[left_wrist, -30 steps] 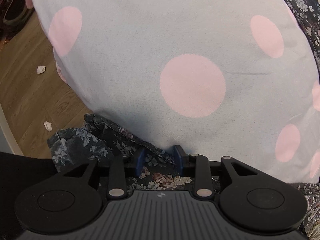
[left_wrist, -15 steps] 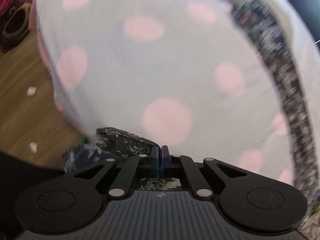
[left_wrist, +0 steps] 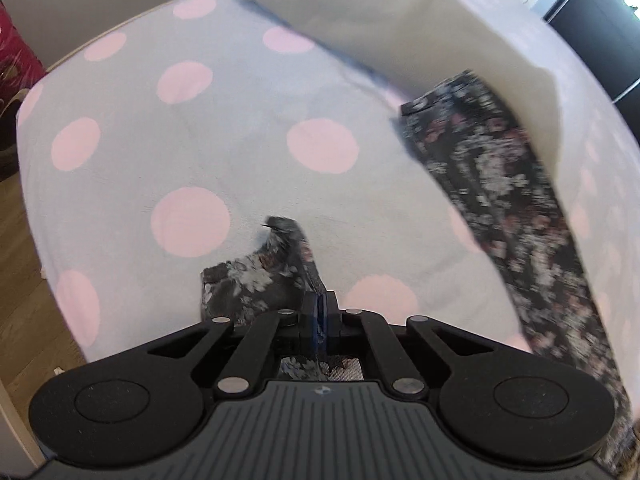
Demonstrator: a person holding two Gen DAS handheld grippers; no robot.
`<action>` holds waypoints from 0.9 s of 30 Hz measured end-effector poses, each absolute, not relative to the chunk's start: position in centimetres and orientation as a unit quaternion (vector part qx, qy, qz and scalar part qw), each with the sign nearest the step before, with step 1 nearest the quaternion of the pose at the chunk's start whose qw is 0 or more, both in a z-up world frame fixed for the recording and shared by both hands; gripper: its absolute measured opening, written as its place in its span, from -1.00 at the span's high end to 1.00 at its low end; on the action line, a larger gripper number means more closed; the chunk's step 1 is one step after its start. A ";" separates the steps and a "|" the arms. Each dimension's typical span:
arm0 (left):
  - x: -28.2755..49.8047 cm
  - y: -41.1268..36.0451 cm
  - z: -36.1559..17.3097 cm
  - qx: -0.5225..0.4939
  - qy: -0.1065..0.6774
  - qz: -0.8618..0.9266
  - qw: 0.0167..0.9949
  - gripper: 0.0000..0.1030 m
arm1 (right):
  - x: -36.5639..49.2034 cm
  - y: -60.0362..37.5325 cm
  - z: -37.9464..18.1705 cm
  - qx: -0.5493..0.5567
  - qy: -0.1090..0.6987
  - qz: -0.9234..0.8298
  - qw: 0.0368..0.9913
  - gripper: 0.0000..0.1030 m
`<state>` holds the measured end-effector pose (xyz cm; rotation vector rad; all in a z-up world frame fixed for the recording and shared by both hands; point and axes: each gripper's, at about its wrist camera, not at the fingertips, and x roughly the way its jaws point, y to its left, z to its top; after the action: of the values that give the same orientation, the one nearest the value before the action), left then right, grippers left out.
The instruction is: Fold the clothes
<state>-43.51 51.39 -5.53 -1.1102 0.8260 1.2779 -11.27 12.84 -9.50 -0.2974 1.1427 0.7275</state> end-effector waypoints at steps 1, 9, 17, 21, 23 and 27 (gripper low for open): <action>-43.3 51.7 -6.2 -0.466 0.358 0.553 0.590 0.98 | -11.0 12.7 -9.6 -0.135 0.529 0.331 0.769 0.25; -41.9 51.7 -6.0 -0.340 0.383 0.577 0.636 0.71 | -9.9 12.3 -11.0 -0.134 0.547 0.310 0.766 0.25; -45.1 51.8 -9.5 -0.337 0.410 0.578 0.619 0.66 | -10.4 13.5 -11.4 -0.145 0.545 0.330 0.757 0.25; -45.9 51.2 -11.6 -0.357 0.418 0.561 0.620 0.61 | -10.3 13.8 -11.5 -0.142 0.547 0.329 0.756 0.25; -45.5 50.9 -11.8 -0.349 0.423 0.553 0.627 0.55 | -10.3 13.9 -11.6 -0.142 0.548 0.328 0.756 0.25; -44.3 50.4 -12.4 -0.339 0.450 0.532 0.632 0.47 | -10.3 14.1 -11.8 -0.146 0.548 0.326 0.756 0.25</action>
<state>-44.27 50.43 -12.37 -0.7750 1.0297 1.2169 -10.26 14.14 -11.76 -0.3179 1.1949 0.7110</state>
